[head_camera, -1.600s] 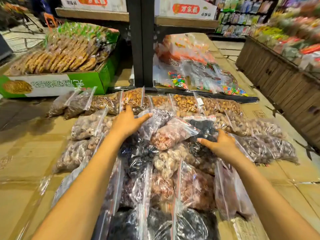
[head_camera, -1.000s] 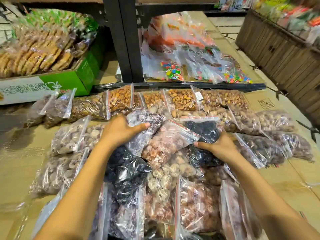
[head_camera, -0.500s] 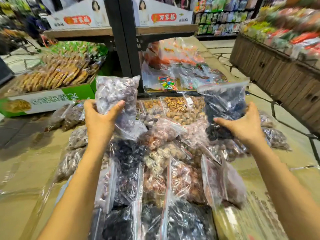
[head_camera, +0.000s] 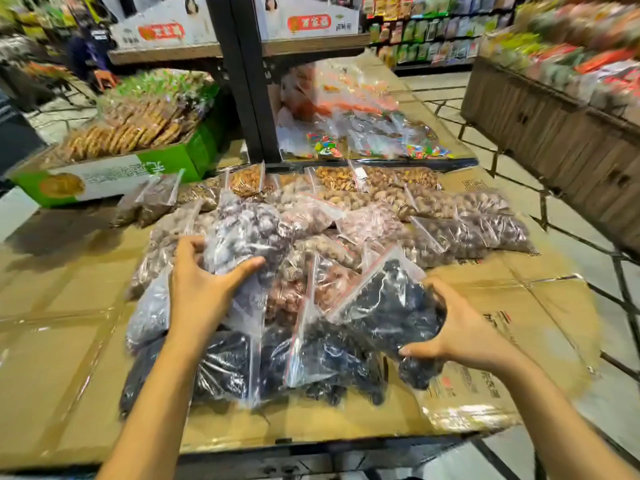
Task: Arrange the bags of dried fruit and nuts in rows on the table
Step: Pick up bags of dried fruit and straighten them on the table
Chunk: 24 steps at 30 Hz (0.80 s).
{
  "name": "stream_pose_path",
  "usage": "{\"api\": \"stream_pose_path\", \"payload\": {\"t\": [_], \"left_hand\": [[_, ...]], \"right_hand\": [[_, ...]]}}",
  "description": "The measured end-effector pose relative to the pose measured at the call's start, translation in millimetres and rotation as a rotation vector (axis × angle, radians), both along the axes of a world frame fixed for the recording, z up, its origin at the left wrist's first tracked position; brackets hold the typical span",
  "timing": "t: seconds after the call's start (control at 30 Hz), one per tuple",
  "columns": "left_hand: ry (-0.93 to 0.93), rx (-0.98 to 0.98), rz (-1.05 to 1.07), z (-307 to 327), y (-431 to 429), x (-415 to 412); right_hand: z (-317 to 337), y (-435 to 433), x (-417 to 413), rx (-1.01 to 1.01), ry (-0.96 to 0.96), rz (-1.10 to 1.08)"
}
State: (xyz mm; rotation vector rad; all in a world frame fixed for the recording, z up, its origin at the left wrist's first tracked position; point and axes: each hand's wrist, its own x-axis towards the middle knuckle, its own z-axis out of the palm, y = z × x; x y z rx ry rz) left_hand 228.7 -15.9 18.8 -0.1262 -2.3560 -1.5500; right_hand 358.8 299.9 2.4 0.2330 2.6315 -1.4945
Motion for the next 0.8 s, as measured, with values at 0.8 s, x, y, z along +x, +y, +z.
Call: {"api": "stream_pose_path", "payload": {"t": [0.8], "left_hand": [[-0.225, 0.137, 0.153, -49.7, -75.4, 179.9]], "right_hand": [[-87.1, -16.8, 17.3, 0.531, -0.116, 0.07]]}}
